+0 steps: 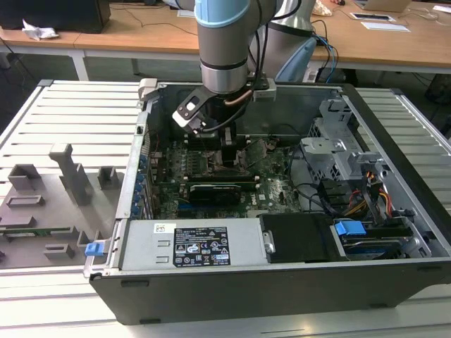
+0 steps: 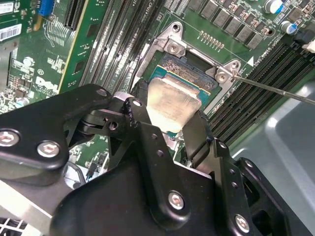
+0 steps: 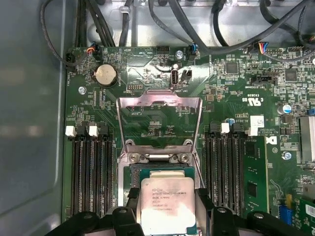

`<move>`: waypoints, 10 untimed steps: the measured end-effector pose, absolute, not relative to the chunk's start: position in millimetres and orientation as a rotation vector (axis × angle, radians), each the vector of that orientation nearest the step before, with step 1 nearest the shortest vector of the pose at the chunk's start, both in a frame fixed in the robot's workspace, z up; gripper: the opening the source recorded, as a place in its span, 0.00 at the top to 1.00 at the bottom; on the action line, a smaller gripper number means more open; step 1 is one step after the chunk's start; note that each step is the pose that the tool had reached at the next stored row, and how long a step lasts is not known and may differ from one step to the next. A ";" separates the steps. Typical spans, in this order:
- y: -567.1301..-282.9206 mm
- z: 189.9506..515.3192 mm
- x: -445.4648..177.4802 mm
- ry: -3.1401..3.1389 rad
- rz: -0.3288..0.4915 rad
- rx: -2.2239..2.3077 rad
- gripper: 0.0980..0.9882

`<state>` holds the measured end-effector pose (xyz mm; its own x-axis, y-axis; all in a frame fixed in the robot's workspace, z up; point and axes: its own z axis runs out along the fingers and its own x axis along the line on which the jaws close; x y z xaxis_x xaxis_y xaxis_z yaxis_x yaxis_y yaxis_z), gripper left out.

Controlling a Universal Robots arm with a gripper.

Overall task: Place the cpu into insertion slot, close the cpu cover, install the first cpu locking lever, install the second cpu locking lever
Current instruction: 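Place the cpu into insertion slot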

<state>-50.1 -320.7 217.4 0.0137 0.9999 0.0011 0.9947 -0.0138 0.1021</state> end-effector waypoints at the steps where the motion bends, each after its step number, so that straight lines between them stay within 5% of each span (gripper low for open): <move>1: -320.4 216.4 -50.2 2.154 0.112 2.184 0.52; 10: -317.9 210.3 -50.8 2.146 0.111 2.192 0.52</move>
<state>-50.8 -317.9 210.3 0.0209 0.9998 0.0011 0.9946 -0.0209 0.1020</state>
